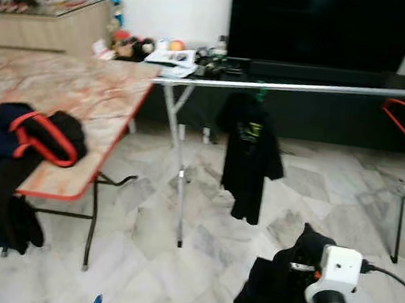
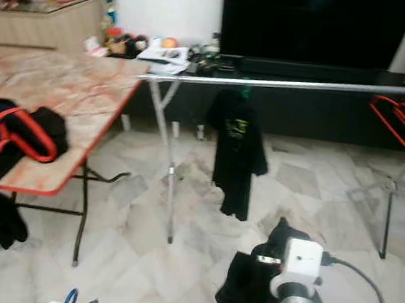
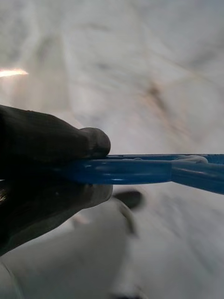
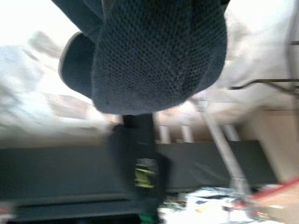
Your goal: Hang hanger
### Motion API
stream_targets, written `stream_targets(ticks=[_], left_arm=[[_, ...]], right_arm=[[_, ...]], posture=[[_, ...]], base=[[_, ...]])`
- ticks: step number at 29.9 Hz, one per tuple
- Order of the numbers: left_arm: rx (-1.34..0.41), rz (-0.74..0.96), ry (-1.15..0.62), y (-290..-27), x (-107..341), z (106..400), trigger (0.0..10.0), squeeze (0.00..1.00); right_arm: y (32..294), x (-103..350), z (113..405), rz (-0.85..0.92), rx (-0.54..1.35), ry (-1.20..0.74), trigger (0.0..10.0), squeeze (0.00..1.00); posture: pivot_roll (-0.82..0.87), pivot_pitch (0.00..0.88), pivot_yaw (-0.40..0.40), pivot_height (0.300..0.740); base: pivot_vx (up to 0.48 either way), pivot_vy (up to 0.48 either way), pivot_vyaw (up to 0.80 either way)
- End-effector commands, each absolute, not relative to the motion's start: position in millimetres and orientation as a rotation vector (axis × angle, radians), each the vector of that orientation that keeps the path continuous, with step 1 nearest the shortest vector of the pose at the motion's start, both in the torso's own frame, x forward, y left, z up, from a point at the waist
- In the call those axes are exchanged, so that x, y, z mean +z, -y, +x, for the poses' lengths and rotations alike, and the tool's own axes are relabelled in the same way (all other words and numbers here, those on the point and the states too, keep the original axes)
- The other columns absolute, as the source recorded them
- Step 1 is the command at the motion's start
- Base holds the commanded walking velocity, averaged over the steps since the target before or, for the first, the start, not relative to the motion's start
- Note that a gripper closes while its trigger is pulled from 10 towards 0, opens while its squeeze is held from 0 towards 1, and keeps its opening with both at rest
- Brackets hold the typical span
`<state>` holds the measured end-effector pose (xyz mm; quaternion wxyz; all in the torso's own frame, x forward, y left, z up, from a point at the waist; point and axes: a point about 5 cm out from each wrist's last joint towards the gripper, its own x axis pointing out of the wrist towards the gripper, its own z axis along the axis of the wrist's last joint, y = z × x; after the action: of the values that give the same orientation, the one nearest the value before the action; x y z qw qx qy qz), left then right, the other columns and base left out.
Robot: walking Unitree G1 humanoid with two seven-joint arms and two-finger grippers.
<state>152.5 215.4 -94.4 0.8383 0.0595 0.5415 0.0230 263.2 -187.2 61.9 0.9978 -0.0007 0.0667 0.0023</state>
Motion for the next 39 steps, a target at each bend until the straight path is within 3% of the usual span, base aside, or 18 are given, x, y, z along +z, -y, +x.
stream_targets(ticks=[1, 18, 39], left_arm=[[0.036, 0.138, -1.142, -216.1, -93.7, 153.9, 10.0, 0.00], [0.081, 0.147, -1.182, -262.9, -91.6, 122.8, 10.0, 0.00], [0.062, 0.129, -1.174, -241.2, -95.9, 130.1, 10.0, 0.00]], right_arm=[[192.5, 66.7, 264.6, -0.014, -0.009, -0.106, 10.0, 0.00], [185.7, 69.8, 270.7, -0.022, 0.003, -0.076, 10.0, 0.00], [177.8, 73.3, 271.1, -0.058, 0.026, -0.053, 10.0, 0.00]], posture=[[-0.13, 0.000, 0.079, 0.740], [-0.12, 0.000, 0.083, 0.740], [-0.11, 0.000, 0.080, 0.740]], base=[[0.000, 0.450, 0.00], [0.000, 0.446, 0.00], [0.000, 0.445, 0.00]])
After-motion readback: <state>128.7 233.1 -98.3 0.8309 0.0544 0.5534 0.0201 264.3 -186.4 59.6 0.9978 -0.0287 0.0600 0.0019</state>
